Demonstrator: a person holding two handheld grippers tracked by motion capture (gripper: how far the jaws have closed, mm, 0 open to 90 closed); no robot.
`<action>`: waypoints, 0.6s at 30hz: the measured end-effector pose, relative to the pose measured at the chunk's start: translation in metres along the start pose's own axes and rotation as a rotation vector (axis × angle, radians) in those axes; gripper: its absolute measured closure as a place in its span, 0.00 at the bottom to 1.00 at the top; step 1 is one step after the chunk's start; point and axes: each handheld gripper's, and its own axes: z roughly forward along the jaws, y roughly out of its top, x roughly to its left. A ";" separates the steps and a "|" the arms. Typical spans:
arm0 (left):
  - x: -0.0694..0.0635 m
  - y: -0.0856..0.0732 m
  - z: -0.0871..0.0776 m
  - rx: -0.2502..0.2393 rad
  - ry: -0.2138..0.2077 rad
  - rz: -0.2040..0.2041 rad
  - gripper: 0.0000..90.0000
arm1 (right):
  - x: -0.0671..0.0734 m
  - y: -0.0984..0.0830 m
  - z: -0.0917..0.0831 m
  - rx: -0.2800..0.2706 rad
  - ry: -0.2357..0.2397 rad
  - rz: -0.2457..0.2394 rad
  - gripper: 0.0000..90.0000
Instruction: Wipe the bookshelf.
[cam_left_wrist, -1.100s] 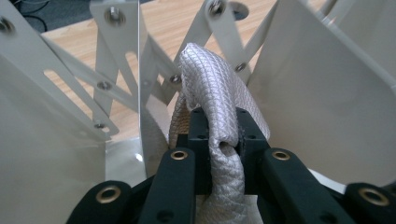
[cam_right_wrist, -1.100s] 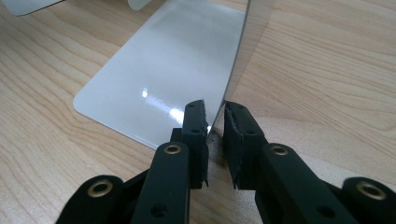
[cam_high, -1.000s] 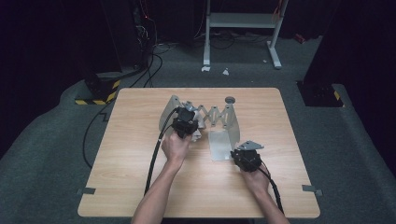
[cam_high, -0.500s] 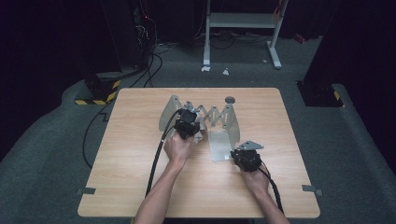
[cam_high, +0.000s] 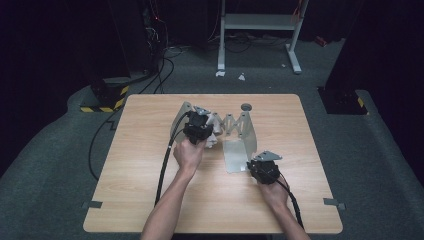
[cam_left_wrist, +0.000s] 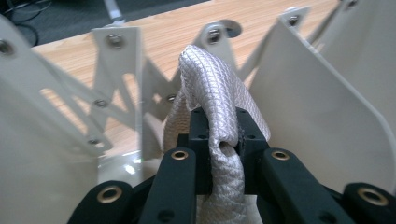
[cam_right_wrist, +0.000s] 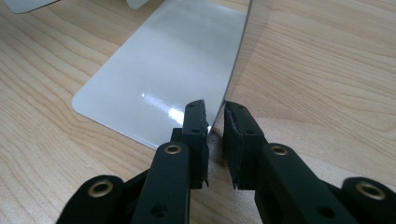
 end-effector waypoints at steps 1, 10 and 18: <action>-0.001 0.001 -0.001 -0.007 -0.005 0.001 0.89 | 0.000 0.000 0.000 0.000 0.000 0.000 0.88; 0.001 0.006 0.006 -0.023 -0.019 -0.009 0.89 | 0.000 0.000 0.000 0.001 0.000 0.000 0.88; 0.000 0.006 0.012 -0.042 -0.041 -0.020 0.89 | 0.000 0.000 0.000 0.001 0.000 0.001 0.88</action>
